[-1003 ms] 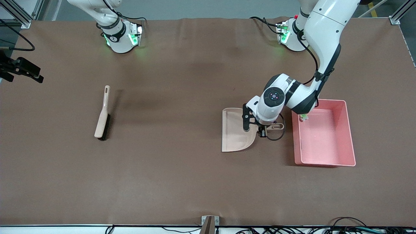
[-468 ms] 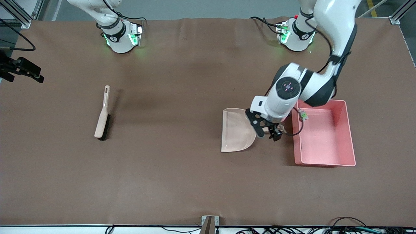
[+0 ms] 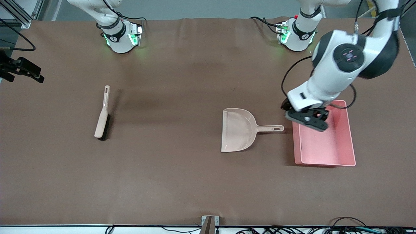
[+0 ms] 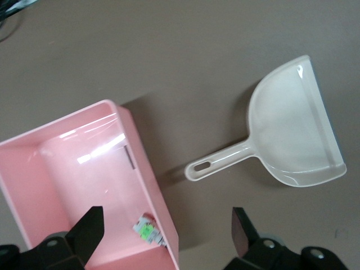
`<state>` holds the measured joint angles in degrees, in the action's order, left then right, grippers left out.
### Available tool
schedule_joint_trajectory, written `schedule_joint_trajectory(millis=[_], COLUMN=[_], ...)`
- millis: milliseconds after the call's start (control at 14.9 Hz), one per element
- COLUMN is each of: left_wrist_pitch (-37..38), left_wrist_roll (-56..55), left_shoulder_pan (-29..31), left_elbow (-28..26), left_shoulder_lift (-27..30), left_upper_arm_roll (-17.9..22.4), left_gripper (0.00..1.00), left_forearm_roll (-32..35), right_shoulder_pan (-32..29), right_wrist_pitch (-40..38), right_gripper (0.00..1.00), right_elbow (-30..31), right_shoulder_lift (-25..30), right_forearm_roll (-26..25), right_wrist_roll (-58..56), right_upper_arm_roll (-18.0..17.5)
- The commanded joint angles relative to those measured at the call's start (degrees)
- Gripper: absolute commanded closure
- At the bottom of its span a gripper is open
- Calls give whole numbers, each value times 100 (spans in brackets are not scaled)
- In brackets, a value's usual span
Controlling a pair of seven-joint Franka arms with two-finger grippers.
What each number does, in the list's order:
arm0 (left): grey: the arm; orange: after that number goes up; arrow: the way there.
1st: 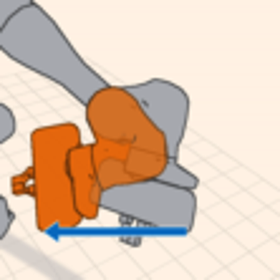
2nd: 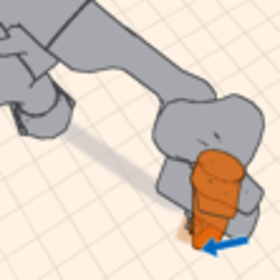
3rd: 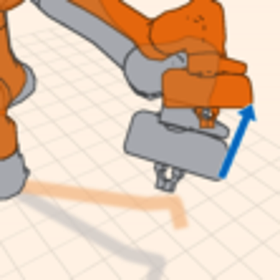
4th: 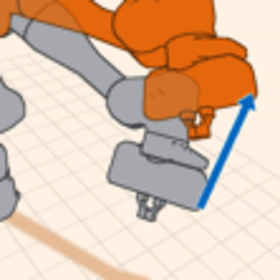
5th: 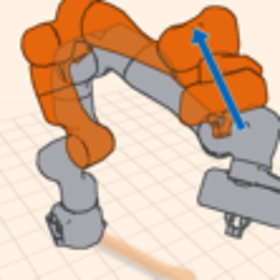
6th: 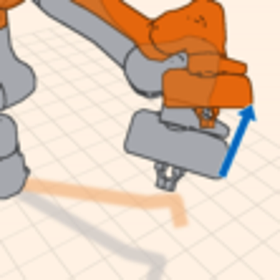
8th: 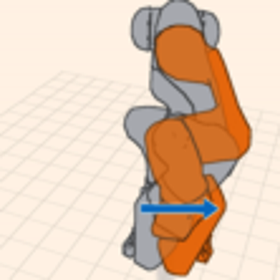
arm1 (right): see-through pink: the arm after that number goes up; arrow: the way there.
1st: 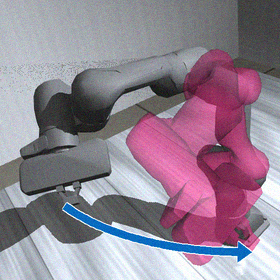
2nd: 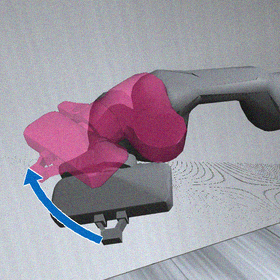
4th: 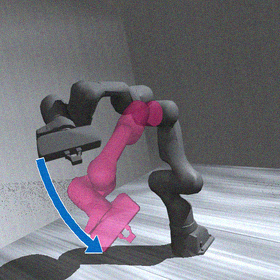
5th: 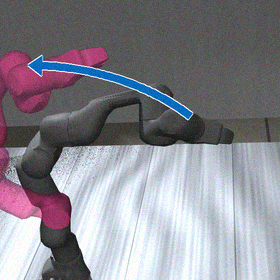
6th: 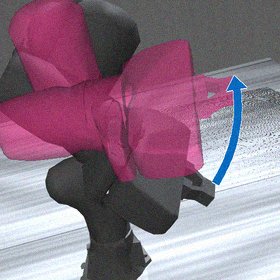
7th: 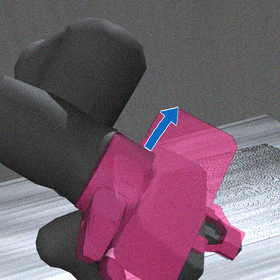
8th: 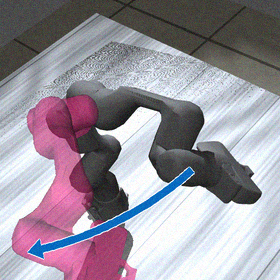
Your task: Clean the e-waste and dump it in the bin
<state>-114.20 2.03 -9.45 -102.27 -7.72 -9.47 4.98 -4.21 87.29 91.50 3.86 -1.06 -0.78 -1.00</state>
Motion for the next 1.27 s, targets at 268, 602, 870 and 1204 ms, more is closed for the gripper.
schedule_joint_trajectory(millis=[268, 602, 870, 1204], left_wrist_pitch=[1136, 1776, 2234, 2306], left_wrist_roll=[-863, -757, -538, -529], left_shoulder_pan=[373, 566, 628, 1233], left_elbow=[110, 285, 444, 576], left_shoulder_lift=[991, 1387, 1457, 1370], left_upper_arm_roll=[181, 533, 569, 210], left_gripper=[0, 0, 0, 0], left_forearm_roll=[-296, -322, -322, -410], right_shoulder_pan=[-1, -1, 8, 17], right_wrist_pitch=[51, 34, 42, 25], right_gripper=[0, 0, 0, 0], right_elbow=[96, 96, 96, 96], right_shoulder_lift=[53, 53, 53, 53], right_forearm_roll=[70, 123, 123, 132], right_wrist_roll=[-10, -1, -10, -1], right_upper_arm_roll=[20, 20, 20, 20])
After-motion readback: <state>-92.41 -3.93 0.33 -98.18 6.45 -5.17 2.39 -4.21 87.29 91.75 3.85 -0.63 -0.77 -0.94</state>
